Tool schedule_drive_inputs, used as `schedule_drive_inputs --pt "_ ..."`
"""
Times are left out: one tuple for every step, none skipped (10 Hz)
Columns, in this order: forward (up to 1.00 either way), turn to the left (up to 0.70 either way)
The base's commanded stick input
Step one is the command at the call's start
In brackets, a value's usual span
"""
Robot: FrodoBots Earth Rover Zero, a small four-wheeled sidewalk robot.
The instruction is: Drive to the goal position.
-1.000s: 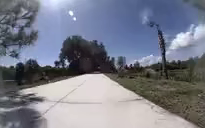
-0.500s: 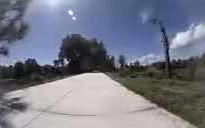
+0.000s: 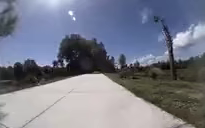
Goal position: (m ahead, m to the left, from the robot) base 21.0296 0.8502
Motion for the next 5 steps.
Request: schedule_drive_inputs --pt "0.85 0.0" --pt "0.85 0.0" --pt "0.85 0.0" --pt "0.85 0.0" --pt "0.85 0.0"
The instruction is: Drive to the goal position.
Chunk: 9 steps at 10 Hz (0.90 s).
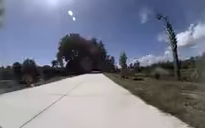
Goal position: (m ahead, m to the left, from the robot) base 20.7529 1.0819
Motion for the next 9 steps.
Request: schedule_drive_inputs --pt "0.85 0.0" --pt "0.85 0.0" --pt "0.85 0.0" --pt "0.85 0.0" --pt "0.85 0.0" --pt "0.85 0.0" --pt "0.85 0.0" --pt "0.85 0.0" --pt "0.85 0.0"
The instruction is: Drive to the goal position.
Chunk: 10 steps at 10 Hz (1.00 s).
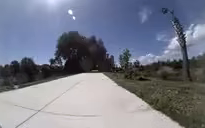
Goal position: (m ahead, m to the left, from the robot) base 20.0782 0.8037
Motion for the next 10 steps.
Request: schedule_drive_inputs --pt "0.85 0.0" --pt "0.85 0.0" --pt "0.85 0.0" --pt "0.85 0.0" --pt "0.85 0.0" --pt "0.85 0.0" --pt "0.85 0.0" --pt "0.85 0.0" --pt "0.85 0.0" --pt "0.85 0.0"
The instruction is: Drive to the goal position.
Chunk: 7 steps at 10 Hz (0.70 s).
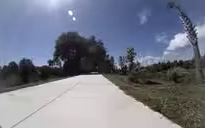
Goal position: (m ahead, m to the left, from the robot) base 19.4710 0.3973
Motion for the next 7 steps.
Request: schedule_drive_inputs --pt "0.85 0.0" --pt "0.85 0.0" --pt "0.85 0.17" --pt "0.85 0.34" --pt "0.85 0.34" --pt "0.85 0.34" --pt "0.85 0.0"
